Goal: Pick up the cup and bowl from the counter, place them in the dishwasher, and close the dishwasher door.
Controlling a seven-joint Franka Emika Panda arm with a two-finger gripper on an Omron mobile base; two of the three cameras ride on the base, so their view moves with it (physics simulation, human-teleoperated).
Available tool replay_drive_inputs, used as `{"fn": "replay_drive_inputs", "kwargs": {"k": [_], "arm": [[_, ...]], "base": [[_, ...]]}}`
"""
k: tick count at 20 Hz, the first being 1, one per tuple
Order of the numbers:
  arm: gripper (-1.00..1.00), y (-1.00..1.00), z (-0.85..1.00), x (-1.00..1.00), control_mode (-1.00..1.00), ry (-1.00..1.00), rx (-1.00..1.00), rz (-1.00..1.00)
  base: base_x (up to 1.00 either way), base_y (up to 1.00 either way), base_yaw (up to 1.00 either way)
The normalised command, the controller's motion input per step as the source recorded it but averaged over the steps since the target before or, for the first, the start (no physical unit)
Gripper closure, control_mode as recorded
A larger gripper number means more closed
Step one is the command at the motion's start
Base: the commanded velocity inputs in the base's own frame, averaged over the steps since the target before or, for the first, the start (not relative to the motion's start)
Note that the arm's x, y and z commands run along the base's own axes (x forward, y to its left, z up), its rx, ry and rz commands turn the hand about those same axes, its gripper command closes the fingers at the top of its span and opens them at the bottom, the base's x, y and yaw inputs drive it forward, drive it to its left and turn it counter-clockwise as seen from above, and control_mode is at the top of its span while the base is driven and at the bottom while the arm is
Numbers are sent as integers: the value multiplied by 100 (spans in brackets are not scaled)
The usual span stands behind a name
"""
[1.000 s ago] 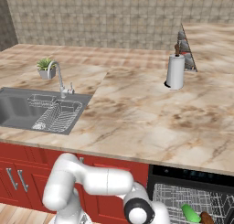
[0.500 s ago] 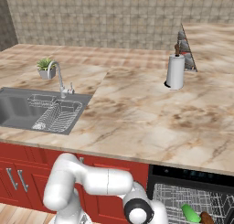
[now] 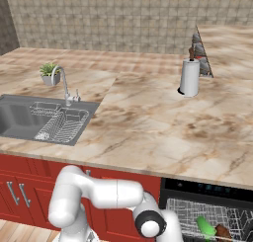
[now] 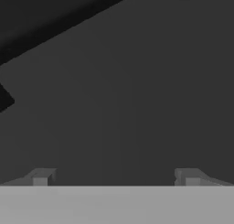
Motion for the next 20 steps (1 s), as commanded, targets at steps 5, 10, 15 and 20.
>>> {"fn": "replay_drive_inputs", "kwargs": {"k": [5, 10, 15, 20], "arm": [[-100, -57, 1, 75, -100, 0, 16, 0], [-100, -41, 0, 65, -100, 0, 21, 0], [-100, -37, 0, 64, -100, 0, 19, 0], [-100, -38, 0, 59, -100, 0, 23, 0]], "base": [[0, 0, 0], [0, 0, 0], [0, 0, 0], [0, 0, 0]]}}
